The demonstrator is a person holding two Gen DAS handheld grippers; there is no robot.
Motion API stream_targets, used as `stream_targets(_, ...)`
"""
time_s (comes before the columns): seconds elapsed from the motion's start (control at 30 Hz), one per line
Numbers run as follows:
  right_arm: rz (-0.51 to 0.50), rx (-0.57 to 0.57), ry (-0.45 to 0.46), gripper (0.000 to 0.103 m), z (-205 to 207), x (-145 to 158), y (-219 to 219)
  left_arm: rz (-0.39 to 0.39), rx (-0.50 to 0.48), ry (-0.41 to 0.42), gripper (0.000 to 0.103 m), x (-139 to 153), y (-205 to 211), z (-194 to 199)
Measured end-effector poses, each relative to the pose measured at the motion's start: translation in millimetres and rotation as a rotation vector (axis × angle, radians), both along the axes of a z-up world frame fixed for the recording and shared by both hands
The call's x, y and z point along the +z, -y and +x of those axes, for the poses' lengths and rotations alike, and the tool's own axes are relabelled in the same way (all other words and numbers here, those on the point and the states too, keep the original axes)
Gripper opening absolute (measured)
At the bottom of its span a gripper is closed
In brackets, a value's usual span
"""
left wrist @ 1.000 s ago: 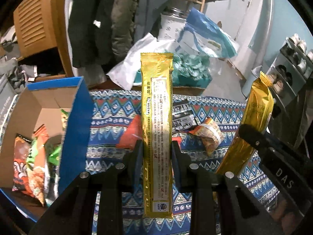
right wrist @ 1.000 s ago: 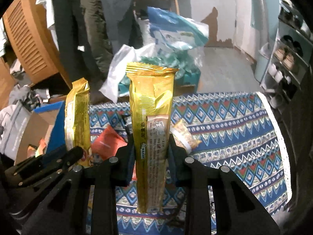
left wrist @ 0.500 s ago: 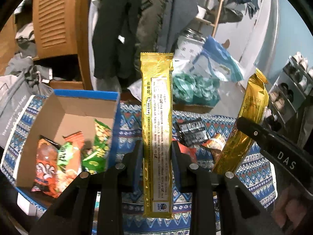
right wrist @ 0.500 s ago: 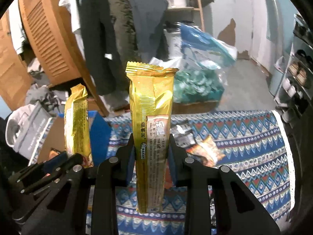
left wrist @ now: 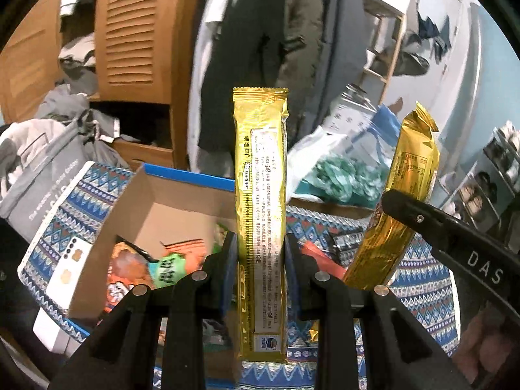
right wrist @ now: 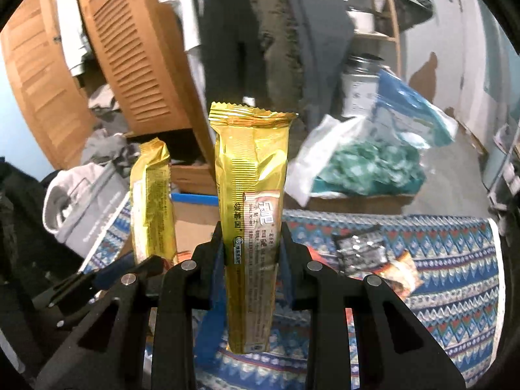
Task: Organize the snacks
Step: 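Lift both held yellow bars and carry them over the box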
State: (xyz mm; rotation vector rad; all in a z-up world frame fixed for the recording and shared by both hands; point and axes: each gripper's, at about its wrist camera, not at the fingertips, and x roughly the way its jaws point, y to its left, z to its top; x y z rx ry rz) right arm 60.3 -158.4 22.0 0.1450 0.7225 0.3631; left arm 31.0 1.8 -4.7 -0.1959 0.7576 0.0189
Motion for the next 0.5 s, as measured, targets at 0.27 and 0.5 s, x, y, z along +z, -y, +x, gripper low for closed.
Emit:
stream_targets(0.27, 0.006, 0.071, 0.009, 0.028, 4, 11, -45, -0.011, 0.067, 0.007, 0.028, 1, -42, -6)
stream_targets(0.5, -0.006, 0.127, -0.017, 0.028, 9, 3, -85, -0.012, 0.131, -0.003, 0.028, -5, -76, -12)
